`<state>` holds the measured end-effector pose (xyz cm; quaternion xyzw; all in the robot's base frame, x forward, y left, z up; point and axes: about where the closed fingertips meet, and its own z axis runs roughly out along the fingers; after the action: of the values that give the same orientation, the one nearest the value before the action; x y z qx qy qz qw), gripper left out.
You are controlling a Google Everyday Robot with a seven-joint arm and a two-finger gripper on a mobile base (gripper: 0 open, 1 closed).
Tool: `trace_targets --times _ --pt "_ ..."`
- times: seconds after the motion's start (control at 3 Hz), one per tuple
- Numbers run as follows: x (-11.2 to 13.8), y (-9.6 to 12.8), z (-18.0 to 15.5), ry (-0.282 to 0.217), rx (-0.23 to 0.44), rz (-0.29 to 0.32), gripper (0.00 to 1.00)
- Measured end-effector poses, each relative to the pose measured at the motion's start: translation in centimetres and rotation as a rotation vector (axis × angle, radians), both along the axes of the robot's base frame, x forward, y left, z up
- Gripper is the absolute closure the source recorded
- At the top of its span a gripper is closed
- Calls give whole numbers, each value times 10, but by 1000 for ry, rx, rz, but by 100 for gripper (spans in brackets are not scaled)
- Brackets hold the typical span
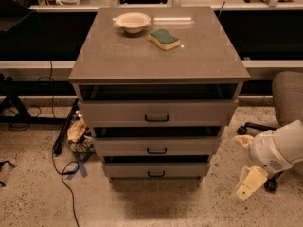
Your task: Open bottom drawer
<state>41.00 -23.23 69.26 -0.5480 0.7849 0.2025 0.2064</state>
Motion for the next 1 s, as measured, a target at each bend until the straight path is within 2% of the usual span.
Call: trace_targets --times 0.33,0.67,1.0 --pt "2 -8 -63 -1 -45 52 0" --pt "10 -9 -134 -12 -59 130 0" --pt "14 -1 -215 32 -67 165 0"
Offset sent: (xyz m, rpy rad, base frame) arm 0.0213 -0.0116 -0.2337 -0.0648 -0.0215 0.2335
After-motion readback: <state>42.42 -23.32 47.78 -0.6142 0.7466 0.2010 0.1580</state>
